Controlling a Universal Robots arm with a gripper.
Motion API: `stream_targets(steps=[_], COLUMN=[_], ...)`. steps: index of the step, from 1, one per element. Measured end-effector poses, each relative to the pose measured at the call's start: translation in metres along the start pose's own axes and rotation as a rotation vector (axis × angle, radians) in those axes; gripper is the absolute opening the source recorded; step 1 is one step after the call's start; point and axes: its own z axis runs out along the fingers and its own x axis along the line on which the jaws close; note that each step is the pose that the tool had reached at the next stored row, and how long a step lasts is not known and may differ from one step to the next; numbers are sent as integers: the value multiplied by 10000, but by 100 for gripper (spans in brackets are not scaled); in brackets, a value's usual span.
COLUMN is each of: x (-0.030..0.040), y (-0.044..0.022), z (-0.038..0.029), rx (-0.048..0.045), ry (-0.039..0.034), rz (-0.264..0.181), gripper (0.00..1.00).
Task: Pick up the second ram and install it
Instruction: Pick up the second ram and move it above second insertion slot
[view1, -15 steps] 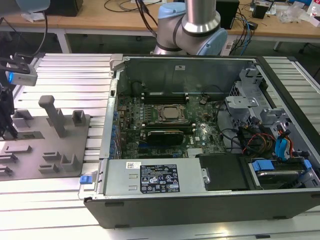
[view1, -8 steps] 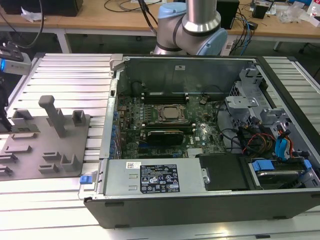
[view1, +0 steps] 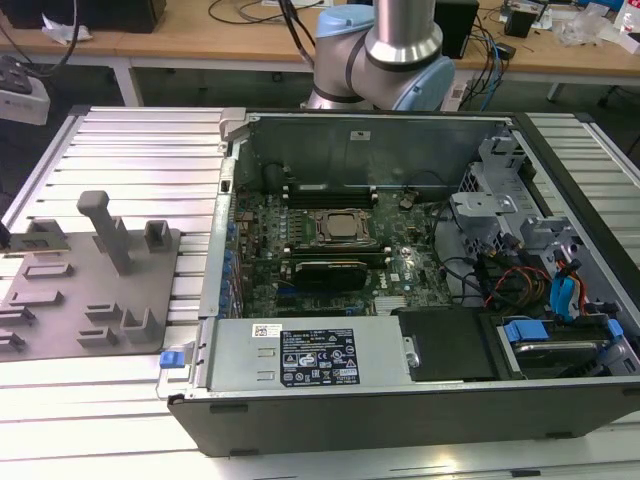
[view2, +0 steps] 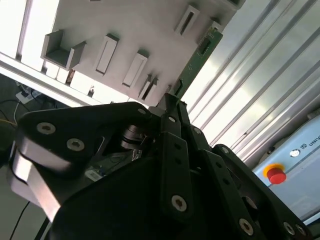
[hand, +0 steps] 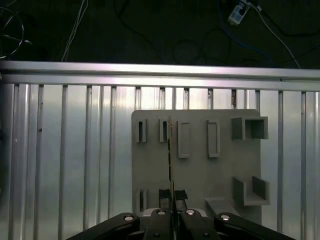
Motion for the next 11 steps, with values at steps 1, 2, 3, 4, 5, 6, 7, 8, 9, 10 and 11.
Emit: stream_targets(steps=[1,2,3,4,5,6,7,8,9,10,11], x=[0,-1,-1,-1,-1,-1,-1,-1,-2,-2,-2], y=[2,4,5,7,8,9,9,11,13,15,16], z=[-50,-90,-119,-156,-179,-199,-215,-247,-289,-327,-360], rx=[1,0,1,0,0,1,1,1,0,1,0], ry=[0,0,0,0,0,0,0,0,0,0,1], rz=[0,0,0,0,0,0,0,0,0,0,0], gripper=[13,13,13,13,13,13,13,13,13,13,13])
